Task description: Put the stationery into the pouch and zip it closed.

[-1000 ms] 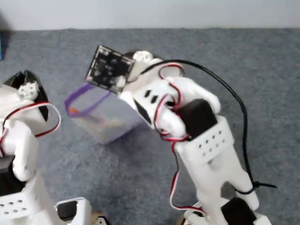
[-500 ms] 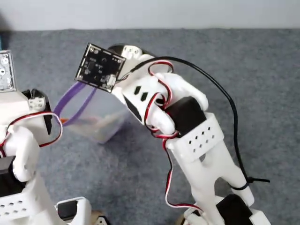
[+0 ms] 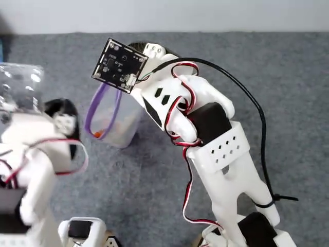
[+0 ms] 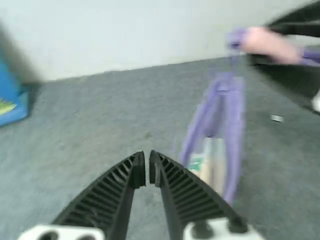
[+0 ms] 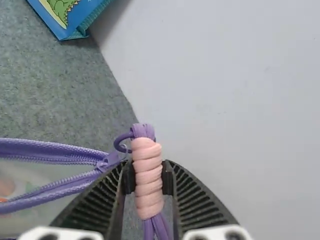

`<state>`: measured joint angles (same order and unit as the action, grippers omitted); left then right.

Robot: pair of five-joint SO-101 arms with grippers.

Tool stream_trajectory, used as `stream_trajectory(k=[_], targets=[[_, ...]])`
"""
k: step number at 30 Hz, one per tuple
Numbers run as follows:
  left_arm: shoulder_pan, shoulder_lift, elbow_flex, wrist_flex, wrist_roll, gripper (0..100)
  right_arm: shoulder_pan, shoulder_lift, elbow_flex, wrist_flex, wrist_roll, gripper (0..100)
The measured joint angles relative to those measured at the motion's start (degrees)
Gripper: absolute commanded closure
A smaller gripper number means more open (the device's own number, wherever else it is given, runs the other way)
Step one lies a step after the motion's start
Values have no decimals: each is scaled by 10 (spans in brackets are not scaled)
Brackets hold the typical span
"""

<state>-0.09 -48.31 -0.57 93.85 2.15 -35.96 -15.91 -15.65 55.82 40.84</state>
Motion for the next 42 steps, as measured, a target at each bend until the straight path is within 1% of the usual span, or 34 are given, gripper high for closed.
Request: stream_trajectory(k=[2,8,10,12,15,19,21,26,28,31,34,37,39,42], targets=[[36,-7,-1,11,0,979,0,0,0,-1,0,991],[104,-6,-3,39,0,980,0,0,0,-40,0,991],[120,-6,-3,41,0,980,0,0,0,-46,0,991],[120,-8,-3,40,0,979,0,0,0,-47,0,991],[76,-9,-3,20,0,978,0,0,0,-47,0,991],[-7,-9,-1,-31,0,978,0,0,0,-47,0,991],[-37,-13,18,-57,0,979,0,0,0,-47,0,991],[-50,-7,124,-98,0,980,0,0,0,-47,-1,991],[-38,-7,166,-118,13,980,0,0,0,-47,-2,991],[-5,-7,217,-150,54,981,0,0,0,-47,-5,991],[47,-6,259,-185,91,981,0,0,0,-47,-44,991],[84,-6,289,-215,126,981,0,0,0,-36,-77,991],[93,-6,294,-228,141,981,-1,-1,0,-11,-95,991],[85,-7,294,-231,149,979,-11,-4,0,40,-127,991]])
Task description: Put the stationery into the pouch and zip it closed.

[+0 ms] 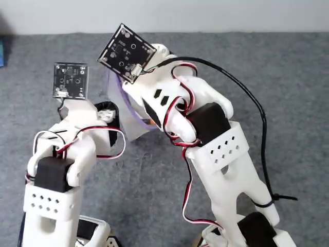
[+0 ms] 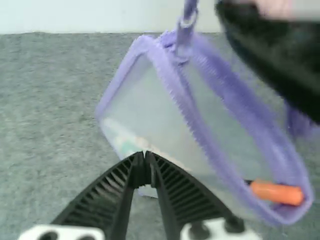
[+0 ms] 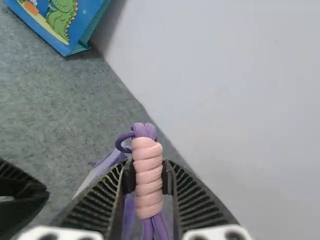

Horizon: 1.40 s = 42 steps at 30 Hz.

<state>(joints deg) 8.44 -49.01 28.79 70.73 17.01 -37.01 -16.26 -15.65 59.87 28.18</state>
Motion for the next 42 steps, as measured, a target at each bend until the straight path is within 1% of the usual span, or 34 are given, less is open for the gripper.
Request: stream_trajectory(k=[5,10,13,17,23,26,28,31,34,38,39,42], targets=[[-47,-34,0,0,-4,979,-39,-24,0,84,-66,991],[-80,-73,-19,32,-57,979,-47,-25,4,143,-146,991],[-110,-85,-25,45,-96,979,-47,-29,25,163,-158,991],[-173,-86,-28,44,-135,979,-60,-40,52,196,-162,991],[-239,-52,-28,7,-155,978,-83,-61,92,246,-164,991],[-251,-33,-43,-8,-155,978,-83,-61,103,261,-164,991],[-254,-18,-60,-11,-155,978,-83,-62,108,269,-153,991],[-254,9,-95,-11,-156,970,-83,-62,115,274,-100,991],[-240,40,-133,-11,-156,904,-84,-62,117,274,-59,991],[-211,71,-183,9,-159,738,-84,-62,117,275,-24,991],[-206,76,-192,16,-163,722,-84,-62,117,275,-13,991],[-199,84,-201,27,-203,735,-84,-65,118,276,23,991]])
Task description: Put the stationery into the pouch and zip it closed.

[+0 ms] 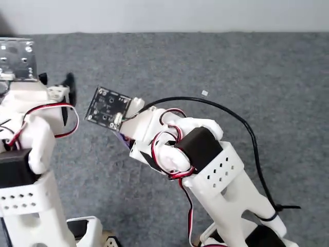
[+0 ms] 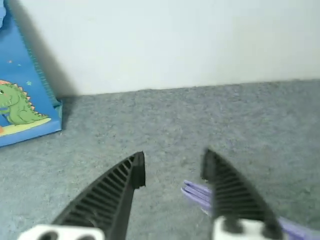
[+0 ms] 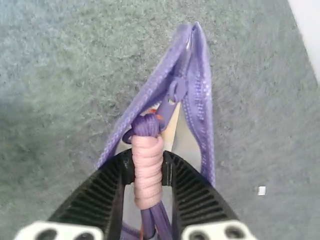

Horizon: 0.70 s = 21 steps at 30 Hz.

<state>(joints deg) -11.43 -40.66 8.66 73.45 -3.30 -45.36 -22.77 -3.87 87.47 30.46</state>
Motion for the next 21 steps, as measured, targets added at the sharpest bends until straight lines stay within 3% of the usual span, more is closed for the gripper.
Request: stream_trajectory(k=[8,21], targets=[[1,0,-1,38,-157,738,0,0,6,-15,77,991],[1,-91,-2,167,-256,735,6,0,17,-62,120,991]])
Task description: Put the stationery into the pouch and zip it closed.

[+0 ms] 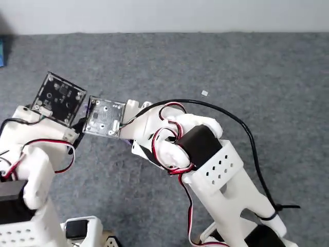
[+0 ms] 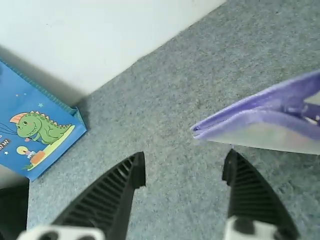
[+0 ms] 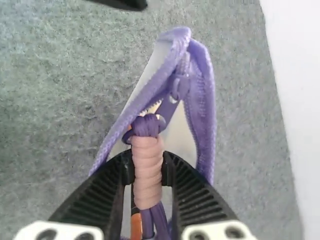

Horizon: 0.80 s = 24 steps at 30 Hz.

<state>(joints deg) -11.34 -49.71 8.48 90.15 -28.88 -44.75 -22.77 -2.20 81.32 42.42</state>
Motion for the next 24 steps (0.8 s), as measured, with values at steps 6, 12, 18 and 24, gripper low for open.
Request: stream_trajectory(k=[6,12,18,24], targets=[[34,-4,0,7,-1,735,-25,0,0,0,71,991],[55,-4,-6,14,-2,735,-26,-8,1,0,137,991],[62,-10,-11,55,-11,735,-27,-27,16,-23,142,991],[100,-10,-11,64,-15,737,-33,-87,93,-66,171,991]])
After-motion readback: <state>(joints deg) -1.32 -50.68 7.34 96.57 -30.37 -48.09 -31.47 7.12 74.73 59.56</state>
